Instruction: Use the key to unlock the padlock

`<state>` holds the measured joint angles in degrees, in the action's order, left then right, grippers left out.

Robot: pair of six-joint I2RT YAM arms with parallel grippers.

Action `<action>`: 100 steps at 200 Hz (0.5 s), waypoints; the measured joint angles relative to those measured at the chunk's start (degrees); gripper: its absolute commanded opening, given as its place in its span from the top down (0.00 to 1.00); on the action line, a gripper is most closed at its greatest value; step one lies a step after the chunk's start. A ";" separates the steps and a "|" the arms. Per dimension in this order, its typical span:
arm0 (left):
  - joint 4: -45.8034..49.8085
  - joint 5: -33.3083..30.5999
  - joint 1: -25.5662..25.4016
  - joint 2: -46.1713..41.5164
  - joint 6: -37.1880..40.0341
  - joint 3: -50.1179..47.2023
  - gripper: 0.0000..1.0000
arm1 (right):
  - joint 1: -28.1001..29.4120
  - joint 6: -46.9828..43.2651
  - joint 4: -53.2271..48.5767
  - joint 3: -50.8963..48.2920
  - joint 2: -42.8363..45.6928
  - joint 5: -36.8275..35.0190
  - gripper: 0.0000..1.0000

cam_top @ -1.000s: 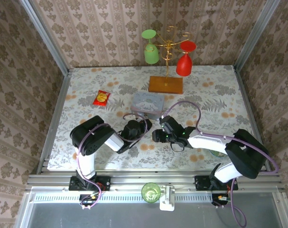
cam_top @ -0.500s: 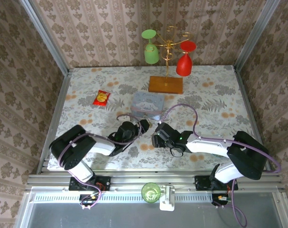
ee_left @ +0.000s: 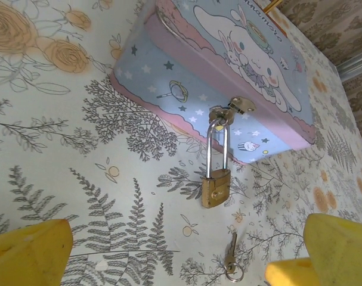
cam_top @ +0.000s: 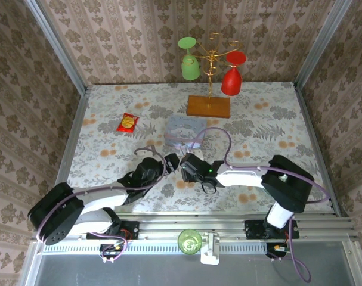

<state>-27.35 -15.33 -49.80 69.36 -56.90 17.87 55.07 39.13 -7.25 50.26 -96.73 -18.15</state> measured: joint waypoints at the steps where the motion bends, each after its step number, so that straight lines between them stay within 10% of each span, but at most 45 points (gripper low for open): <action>1: 0.02 0.00 0.00 -0.04 0.02 -0.02 0.00 | 0.00 0.02 -0.11 0.28 -0.26 -0.15 0.44; 100: 2.08 -1.01 0.00 -1.57 1.27 -1.29 0.00 | 1.18 -0.15 -4.28 3.80 -5.20 -5.22 0.64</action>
<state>-25.28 -16.34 -49.80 67.79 -55.64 16.58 56.25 38.98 -11.53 54.06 -101.93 -23.38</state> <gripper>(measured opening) 0.999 0.409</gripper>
